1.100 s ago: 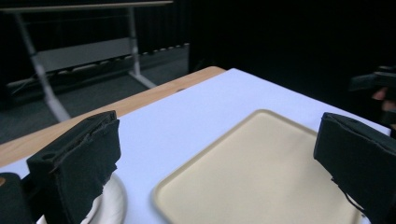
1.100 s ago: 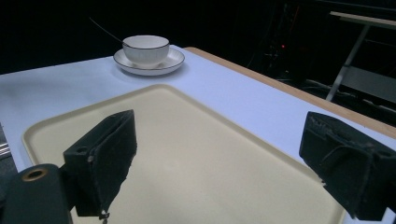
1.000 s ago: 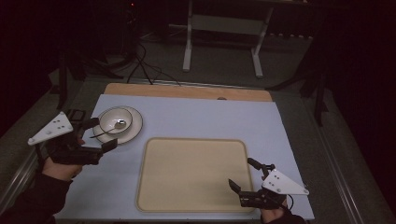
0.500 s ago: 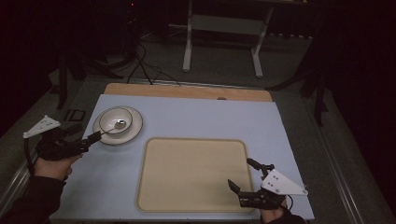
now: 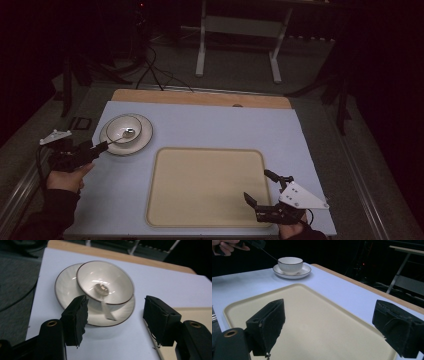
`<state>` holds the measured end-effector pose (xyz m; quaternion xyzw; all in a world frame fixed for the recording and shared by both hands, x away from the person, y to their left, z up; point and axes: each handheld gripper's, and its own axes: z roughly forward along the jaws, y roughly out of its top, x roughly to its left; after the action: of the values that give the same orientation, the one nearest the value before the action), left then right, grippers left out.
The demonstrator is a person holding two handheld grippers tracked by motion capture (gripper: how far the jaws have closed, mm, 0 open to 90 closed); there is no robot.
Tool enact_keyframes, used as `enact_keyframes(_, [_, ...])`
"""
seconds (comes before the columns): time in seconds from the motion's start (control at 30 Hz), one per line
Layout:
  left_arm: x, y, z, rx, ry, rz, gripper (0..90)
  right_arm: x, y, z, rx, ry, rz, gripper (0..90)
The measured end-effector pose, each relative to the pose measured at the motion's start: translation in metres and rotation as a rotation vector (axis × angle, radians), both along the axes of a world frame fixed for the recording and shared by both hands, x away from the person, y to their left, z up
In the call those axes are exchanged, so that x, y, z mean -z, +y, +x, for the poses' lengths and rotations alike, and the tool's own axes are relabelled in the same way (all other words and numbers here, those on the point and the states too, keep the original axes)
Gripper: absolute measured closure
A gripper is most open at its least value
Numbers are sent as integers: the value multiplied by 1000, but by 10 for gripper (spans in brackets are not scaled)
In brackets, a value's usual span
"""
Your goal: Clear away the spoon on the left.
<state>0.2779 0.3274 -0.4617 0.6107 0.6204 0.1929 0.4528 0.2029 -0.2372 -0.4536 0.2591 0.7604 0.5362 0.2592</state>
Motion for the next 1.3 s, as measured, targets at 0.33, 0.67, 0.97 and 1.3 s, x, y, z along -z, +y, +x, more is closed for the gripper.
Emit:
enact_keyframes(0.33, [18, 5, 11, -55, 39, -110, 514, 0, 0, 0, 0, 0, 0, 113])
enact_keyframes(0.67, [27, 11, 15, -122, 49, -190, 636, 1, -1, 1, -1, 3, -1, 113])
enact_keyframes(0.97, [28, 12, 17, -157, 36, -223, 728, 1, 0, 1, -1, 3, -3, 113])
enact_keyframes(1.3, [26, 10, 15, -165, 20, -216, 817, 1, -1, 1, -4, 7, 1, 113])
